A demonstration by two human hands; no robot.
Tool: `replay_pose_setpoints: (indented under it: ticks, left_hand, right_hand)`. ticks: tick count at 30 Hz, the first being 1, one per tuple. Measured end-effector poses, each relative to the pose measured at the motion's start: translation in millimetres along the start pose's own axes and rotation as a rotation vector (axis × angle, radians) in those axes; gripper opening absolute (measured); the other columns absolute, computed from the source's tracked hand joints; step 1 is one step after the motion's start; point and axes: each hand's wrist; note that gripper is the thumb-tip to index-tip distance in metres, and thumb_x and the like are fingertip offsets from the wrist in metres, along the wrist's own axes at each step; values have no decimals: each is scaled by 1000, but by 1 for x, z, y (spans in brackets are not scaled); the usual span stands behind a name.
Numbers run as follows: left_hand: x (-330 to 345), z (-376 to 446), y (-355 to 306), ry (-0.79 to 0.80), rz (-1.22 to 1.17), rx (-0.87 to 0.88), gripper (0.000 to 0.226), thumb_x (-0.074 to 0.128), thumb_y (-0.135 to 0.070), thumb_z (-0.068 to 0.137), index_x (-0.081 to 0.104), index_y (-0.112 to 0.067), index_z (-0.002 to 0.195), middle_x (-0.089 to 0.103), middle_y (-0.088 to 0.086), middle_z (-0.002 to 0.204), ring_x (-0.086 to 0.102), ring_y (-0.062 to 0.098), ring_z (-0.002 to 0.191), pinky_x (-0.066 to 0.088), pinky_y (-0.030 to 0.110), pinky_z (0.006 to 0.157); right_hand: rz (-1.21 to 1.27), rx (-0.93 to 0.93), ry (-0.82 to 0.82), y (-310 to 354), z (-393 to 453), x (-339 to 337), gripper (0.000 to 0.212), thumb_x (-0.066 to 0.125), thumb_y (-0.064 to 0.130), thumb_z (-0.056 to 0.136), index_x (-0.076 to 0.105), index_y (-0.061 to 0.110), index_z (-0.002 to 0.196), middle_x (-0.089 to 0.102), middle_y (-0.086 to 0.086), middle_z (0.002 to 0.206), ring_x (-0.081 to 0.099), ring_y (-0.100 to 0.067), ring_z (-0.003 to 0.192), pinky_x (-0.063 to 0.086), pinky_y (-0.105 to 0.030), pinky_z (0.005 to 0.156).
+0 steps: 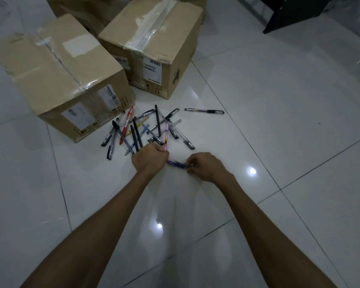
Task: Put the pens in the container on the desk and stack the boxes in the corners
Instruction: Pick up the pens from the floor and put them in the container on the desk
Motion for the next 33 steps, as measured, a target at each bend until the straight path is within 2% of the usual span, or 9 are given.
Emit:
replay_pose_setpoints:
  ticks: [4,7,9,12,18,22,24,28,33]
  left_hand:
    - [-3,-8,6,96,-111,-24,16,59,-43,79,70,-34,88,72,-14,88,66,12,89,50,27,78]
    - [-7,-13,9,186,-188,49,11,62,-41,79,66,-31,81,71,-16,74,66,7,81,49,26,76]
    - [-10,-17,6,256,-262,115,11,67,-39,80,68,-29,84,72,-14,75,66,7,78,50,25,72]
    - [-15,-26,-3,358,-410,166,10,71,-29,83,71,-22,91,74,-4,85,67,14,75,52,23,64]
    - [-26,-36,-21,413,-445,275,7,70,-22,84,74,-19,89,75,-5,87,70,18,82,55,22,65]
    - [-35,-38,-25,346,-374,254,15,74,-41,77,74,-31,88,74,-15,82,71,9,73,56,26,68]
    - [-41,-41,-30,312,-502,209,26,73,-46,78,72,-30,98,74,-12,90,71,12,75,55,27,69]
    - [-59,-51,-50,441,-628,211,34,69,-35,87,66,-25,120,73,-4,102,71,19,88,58,34,77]
    - [-98,-76,-82,516,-617,185,23,68,-26,89,69,-21,111,74,2,96,75,19,76,60,30,66]
  right_hand:
    - [257,73,45,-13,-5,-12,27,70,25,88,71,19,114,69,1,109,62,-12,95,43,-20,78]
    - [648,148,-59,-6,-14,-19,18,71,22,88,72,12,103,64,-1,81,55,-10,67,43,-16,56]
    - [960,216,-105,5,-19,-23,22,71,19,88,69,6,106,62,-7,79,57,-16,65,48,-20,49]
    - [1230,245,-98,22,-24,-26,27,72,16,87,68,4,110,68,-14,85,69,-24,69,55,-28,53]
    - [1298,191,-133,34,-35,-28,35,76,19,84,67,6,115,74,-16,98,73,-28,78,58,-33,60]
    - [1277,177,-132,36,-43,-35,32,77,18,82,69,8,112,74,-17,99,73,-29,81,60,-36,63]
    - [1259,168,-131,38,-48,-41,30,78,20,81,70,11,109,74,-16,100,73,-28,81,61,-36,65]
    - [1212,169,-140,45,-60,-52,31,78,27,81,68,16,108,75,-7,96,74,-23,80,60,-32,63]
    - [1196,176,-160,59,-93,-82,30,76,22,84,69,13,112,76,-8,96,74,-24,82,60,-30,61]
Point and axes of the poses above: each hand's wrist, its own z-axis towards the middle knuckle, its own x-axis out of the palm, y = z × x
